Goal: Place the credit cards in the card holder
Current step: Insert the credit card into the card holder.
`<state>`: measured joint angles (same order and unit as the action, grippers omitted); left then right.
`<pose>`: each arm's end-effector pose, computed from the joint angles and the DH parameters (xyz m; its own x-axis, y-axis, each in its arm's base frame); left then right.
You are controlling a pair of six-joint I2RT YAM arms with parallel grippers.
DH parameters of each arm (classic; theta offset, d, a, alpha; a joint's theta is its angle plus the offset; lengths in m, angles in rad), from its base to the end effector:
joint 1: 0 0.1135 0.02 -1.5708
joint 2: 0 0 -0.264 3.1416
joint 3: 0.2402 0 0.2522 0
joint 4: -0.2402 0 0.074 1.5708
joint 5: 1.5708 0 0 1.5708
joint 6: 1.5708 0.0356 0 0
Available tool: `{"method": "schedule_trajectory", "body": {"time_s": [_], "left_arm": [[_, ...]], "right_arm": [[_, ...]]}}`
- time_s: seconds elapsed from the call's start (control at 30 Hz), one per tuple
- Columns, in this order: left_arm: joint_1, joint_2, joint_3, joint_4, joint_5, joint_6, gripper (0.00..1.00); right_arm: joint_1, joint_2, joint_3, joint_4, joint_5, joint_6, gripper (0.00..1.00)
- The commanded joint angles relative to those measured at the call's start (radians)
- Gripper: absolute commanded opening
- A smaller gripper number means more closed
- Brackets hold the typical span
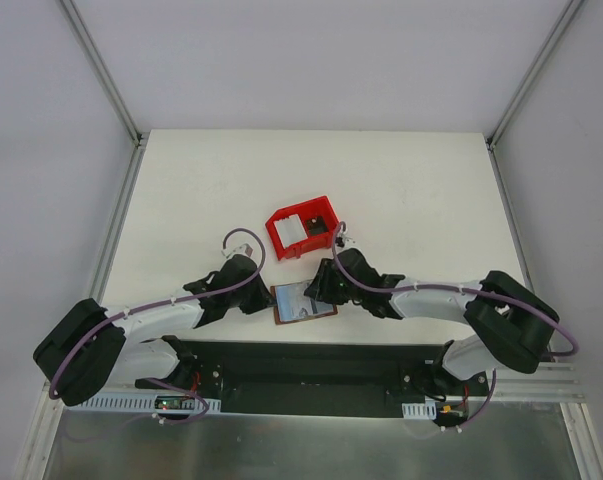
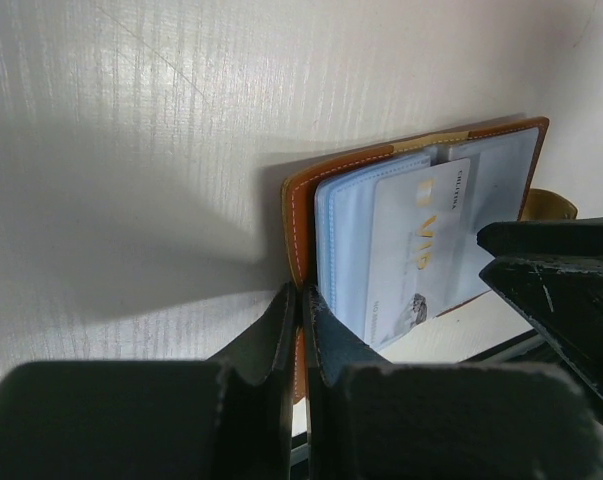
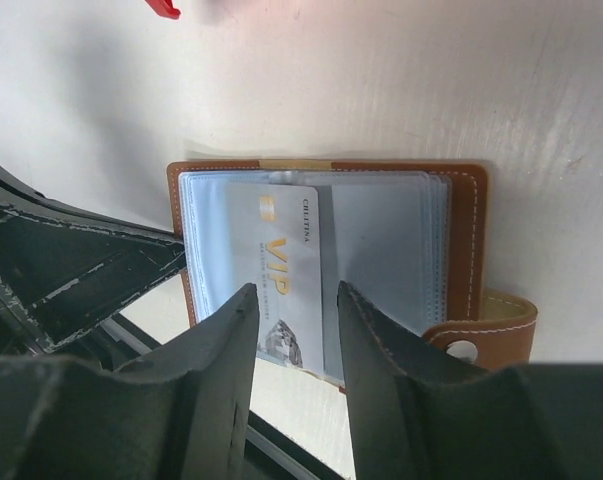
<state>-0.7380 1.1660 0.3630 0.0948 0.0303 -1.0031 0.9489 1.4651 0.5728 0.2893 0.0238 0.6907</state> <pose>0.1565 -0.1438 0.1503 -0.8401 -0.3751 -0.3918 -0.0350 0.7583 -0.6510 0.1655 0.2294 0.1608 -0.7650 0.0259 -0.6435 -0.4070 0.7549 0.5143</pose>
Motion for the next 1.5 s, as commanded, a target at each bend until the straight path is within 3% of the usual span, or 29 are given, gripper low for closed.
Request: {"method": "schedule_trajectory", "body": {"time_s": [0.0,0.33,0.73,1.47], "left_arm": [[0.003,-0.012,-0.007,0.0,0.008,0.012,0.0],[0.003,-0.014,-0.002,0.002,0.011,0.021,0.0],[0.005,-0.019,-0.004,0.002,0.01,0.026,0.0],[0.003,-0.017,0.001,0.002,0.019,0.027,0.0]], "right_arm": [[0.004,0.004,0.068,-0.084,-0.008,-0.077,0.4],[0.016,0.112,0.154,-0.107,-0.119,-0.085,0.4],[0.028,0.015,0.147,-0.219,0.037,-0.143,0.44],[0.05,0.159,0.254,-0.125,-0.194,-0.163,0.38]]}}
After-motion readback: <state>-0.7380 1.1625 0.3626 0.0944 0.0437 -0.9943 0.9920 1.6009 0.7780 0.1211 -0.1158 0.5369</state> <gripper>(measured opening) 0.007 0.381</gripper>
